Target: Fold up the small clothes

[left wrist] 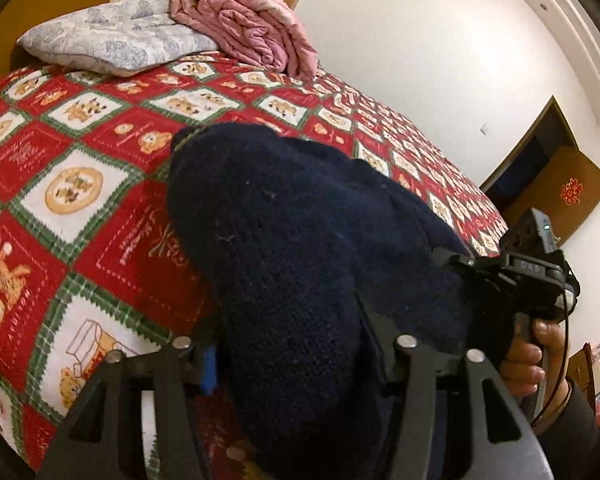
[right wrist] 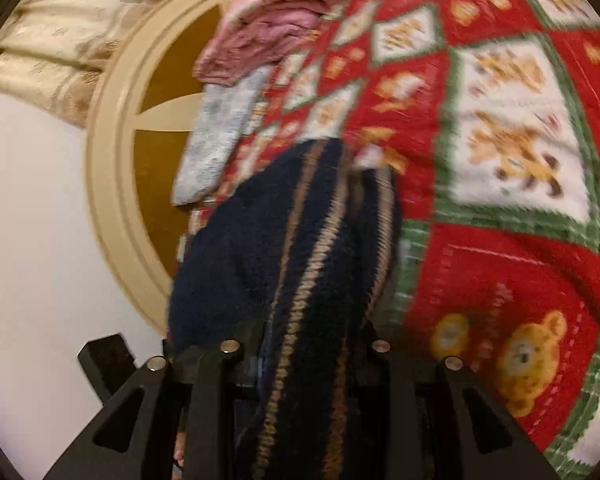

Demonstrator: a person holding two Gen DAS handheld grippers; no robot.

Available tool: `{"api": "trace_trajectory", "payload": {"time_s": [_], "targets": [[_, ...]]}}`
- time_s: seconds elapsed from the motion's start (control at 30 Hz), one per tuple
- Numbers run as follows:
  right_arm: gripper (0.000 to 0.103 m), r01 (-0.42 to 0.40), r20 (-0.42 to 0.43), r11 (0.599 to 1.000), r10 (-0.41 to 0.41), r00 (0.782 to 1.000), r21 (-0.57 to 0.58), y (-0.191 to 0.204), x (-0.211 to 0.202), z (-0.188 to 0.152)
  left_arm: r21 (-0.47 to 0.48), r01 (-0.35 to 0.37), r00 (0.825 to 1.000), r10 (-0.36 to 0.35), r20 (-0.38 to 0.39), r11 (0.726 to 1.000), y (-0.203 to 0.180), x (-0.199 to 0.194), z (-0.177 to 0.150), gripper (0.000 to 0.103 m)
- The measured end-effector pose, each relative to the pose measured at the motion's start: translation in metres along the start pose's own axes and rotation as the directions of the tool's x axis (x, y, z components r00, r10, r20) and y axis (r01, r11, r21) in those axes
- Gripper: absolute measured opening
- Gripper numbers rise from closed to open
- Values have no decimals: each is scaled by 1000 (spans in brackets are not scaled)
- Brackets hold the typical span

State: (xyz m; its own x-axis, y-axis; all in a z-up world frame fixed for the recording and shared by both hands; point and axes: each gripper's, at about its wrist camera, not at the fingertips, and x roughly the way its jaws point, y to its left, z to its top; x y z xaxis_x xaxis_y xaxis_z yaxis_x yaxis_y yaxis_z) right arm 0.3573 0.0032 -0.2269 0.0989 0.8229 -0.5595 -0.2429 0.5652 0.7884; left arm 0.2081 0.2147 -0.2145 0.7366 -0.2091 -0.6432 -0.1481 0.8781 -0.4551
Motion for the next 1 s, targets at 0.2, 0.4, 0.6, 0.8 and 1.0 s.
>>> {"api": "trace_trajectory", "payload": {"time_s": [0.2,0.4,0.6,0.8,1.0], "targets": [[44,16,14,1000,-16,1000,21,-11,-13,-9,-44,27,999,-26,23,999,11,-1,-22,72],[54,76,78,996,-80,994,48,-15,-47,-21,-49,-7,999,9,33,999,11,-17,-34,73],[55,199,184,980,-196,963,5,4,-97,-45,59,-144,987,139,83,988,4,-55,-49,73],[55,301,261,951,-272,926,-75,42,-134,-85,103,-192,973,176,147,976,0,-92,-57,73],[55,361,350,921,-294,889,-144,91,-165,-131,159,-170,968,135,210,972,-29,-129,-60,73]]}}
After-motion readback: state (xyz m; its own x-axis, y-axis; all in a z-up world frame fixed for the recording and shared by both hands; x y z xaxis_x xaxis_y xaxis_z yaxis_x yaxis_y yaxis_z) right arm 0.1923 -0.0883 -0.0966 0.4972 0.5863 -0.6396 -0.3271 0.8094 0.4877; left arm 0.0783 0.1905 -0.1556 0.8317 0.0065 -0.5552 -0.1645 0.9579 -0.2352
